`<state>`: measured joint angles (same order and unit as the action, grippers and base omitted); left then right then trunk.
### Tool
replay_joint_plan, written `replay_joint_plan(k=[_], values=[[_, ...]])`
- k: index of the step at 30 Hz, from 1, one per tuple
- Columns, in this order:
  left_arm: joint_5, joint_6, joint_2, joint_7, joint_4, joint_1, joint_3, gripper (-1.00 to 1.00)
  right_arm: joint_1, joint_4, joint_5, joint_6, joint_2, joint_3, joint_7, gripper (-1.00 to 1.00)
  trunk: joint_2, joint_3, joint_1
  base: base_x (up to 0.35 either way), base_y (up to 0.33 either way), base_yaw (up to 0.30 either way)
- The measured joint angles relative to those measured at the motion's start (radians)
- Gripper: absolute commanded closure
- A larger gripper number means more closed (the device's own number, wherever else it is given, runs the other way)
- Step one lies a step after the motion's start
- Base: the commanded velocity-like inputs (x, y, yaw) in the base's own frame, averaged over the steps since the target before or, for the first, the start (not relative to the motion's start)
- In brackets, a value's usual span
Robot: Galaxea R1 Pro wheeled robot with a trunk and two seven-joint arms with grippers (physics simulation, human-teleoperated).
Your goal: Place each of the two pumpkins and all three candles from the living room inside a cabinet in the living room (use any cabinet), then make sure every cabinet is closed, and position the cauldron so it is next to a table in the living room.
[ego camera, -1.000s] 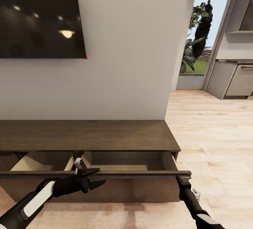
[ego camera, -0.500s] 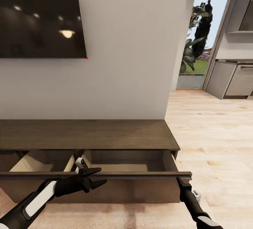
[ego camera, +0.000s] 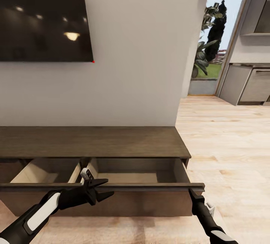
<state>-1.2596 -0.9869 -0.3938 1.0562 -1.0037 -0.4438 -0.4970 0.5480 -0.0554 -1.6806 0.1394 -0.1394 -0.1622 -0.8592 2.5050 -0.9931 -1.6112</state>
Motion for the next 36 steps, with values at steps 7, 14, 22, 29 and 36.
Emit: replay_joint_plan(k=[7,14,22,29,36], values=[[-0.001,0.000,0.000,0.000,0.000,0.000,0.000,-1.00,0.000,0.003,0.000,0.000,0.000,0.000,-0.003,1.00,0.000,0.000,0.000,-0.121,0.000,0.000],[-0.001,0.000,0.000,0.000,0.000,0.000,-0.001,-1.00,0.000,0.004,0.000,0.001,0.000,0.000,-0.006,1.00,0.000,0.000,0.000,-0.103,0.000,0.000],[0.000,0.000,0.000,0.000,0.000,0.000,-0.002,-1.00,0.000,0.005,0.000,0.003,0.000,0.001,-0.006,1.00,0.000,0.000,0.000,-0.078,0.000,0.000],[0.000,0.000,0.000,0.000,0.000,0.000,-0.001,-1.00,0.000,0.005,0.000,0.006,0.000,0.004,-0.006,1.00,0.000,0.000,0.000,-0.067,0.000,0.000],[0.000,0.000,0.000,0.000,0.000,0.000,0.001,-1.00,0.000,0.006,0.000,0.008,0.000,0.004,-0.007,1.00,0.000,0.000,0.000,-0.039,0.000,0.000]])
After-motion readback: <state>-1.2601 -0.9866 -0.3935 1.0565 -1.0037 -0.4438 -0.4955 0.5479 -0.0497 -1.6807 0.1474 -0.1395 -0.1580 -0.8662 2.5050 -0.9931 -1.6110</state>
